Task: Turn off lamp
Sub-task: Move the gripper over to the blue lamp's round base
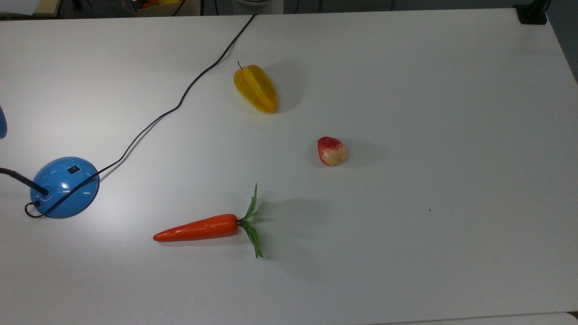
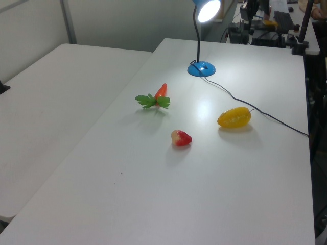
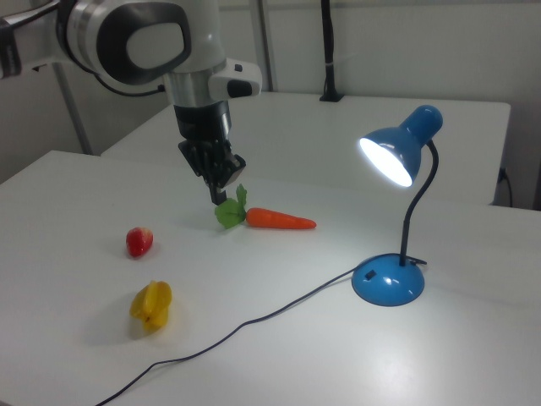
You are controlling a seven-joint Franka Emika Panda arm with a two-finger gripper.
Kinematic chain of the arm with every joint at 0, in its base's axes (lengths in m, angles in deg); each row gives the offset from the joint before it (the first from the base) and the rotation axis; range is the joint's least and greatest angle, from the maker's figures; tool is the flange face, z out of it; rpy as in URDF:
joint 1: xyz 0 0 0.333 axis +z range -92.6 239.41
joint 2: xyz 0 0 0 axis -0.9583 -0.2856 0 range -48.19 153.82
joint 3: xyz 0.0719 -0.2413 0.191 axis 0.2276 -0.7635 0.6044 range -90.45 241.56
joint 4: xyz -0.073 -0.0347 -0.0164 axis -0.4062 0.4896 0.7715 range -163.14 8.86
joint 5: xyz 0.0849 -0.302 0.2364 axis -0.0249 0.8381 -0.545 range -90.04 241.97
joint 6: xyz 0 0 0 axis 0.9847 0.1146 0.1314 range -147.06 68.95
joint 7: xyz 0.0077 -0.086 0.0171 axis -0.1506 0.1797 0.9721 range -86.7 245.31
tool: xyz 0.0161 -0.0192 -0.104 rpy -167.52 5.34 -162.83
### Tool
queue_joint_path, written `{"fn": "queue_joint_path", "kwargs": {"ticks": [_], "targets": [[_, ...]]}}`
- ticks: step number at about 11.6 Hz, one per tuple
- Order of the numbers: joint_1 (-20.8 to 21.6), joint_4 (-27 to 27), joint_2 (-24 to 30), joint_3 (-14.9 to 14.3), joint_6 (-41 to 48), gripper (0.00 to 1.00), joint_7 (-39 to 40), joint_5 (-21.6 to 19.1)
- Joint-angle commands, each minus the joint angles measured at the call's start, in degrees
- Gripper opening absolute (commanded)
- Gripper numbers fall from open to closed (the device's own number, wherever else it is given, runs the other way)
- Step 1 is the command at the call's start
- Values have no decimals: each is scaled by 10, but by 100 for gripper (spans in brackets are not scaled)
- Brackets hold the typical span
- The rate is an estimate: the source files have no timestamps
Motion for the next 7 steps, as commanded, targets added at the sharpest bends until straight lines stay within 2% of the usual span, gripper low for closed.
{"fn": "queue_joint_path", "kwargs": {"ticks": [1, 3, 5, 7], "targets": [[5, -1, -21, -12, -44, 0, -47, -13], [-13, -12, -28, -13, -89, 0, -47, -13], [-28, -44, -41, -13, -181, 0, -49, -13], [-51, -109, -38, -12, -294, 0, -56, -13]]}}
